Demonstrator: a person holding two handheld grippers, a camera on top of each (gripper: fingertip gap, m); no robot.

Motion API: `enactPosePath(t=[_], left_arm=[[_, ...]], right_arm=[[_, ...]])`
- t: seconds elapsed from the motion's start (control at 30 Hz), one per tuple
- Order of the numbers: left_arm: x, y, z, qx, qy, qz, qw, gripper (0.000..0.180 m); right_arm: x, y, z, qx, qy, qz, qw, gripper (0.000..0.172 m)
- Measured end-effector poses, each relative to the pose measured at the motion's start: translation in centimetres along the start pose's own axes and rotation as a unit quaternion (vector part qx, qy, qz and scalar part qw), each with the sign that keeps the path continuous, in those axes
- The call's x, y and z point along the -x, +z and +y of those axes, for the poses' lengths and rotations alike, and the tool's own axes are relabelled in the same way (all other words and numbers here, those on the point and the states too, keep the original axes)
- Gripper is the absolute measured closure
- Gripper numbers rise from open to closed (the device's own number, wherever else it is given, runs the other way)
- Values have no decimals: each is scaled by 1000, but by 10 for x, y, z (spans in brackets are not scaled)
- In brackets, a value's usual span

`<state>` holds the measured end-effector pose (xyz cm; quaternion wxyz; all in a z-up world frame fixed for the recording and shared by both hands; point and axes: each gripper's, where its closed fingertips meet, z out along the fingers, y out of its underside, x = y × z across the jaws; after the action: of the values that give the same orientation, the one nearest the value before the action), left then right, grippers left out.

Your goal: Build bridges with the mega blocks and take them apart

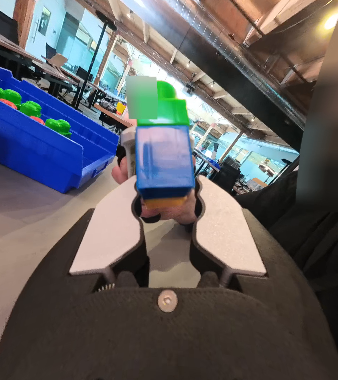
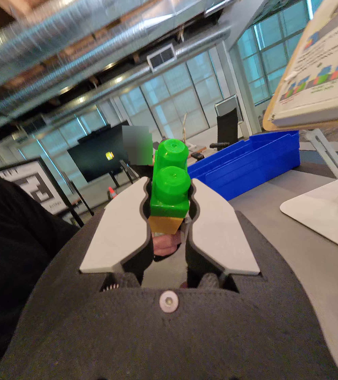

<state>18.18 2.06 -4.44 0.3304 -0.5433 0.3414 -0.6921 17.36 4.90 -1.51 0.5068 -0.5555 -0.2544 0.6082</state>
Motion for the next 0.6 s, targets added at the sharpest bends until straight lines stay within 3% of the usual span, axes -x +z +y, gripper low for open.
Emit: enactPosePath(t=[0.13,0.3,0.47,0.53,0.6], left_arm=[[5,7,3,-17,-8,-16,1000,122],[5,14,2,-37,-15,-15,999,137],[5,10,5,1,-10,-18,1000,140],[3,4,2,11,-8,-19,1000,141],[3,0,9,58,-5,-23,998,141]], right_arm=[[-13,-7,-3,-58,47,11,997,137],[-4,-2,-2,-79,32,7,996,137],[-4,-4,1,-50,25,-5,998,136],[-8,-8,-1,-27,9,8,1000,125],[-5,-10,2,17,-6,-3,1000,124]])
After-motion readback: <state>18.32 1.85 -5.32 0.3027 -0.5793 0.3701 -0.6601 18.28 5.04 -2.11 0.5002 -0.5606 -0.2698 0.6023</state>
